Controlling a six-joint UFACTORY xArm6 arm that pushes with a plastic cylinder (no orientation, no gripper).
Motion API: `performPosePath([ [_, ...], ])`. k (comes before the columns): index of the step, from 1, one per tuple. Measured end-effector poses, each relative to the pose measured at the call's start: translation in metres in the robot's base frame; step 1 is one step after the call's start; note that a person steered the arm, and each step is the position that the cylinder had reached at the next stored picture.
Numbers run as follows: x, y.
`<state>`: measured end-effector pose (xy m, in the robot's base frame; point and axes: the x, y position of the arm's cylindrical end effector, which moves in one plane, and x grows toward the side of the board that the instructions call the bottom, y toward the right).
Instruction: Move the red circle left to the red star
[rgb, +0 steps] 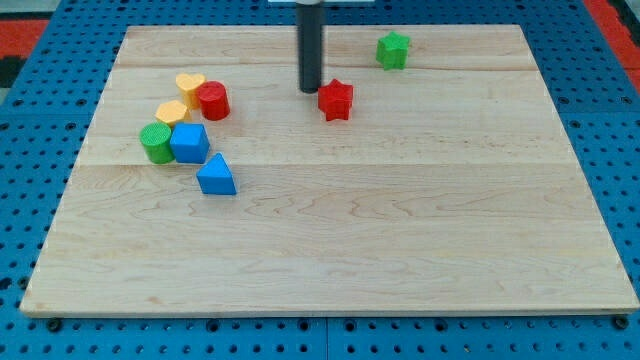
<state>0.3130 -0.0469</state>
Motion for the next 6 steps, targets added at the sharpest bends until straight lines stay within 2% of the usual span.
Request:
performPosePath([
  [1, 0.041, -0.012],
  [2, 0.055, -0.065],
  [3, 0.054, -0.128],
  [4, 0.040, -0.164],
  [5, 0.019, -0.156],
  [6, 0.019, -0.106],
])
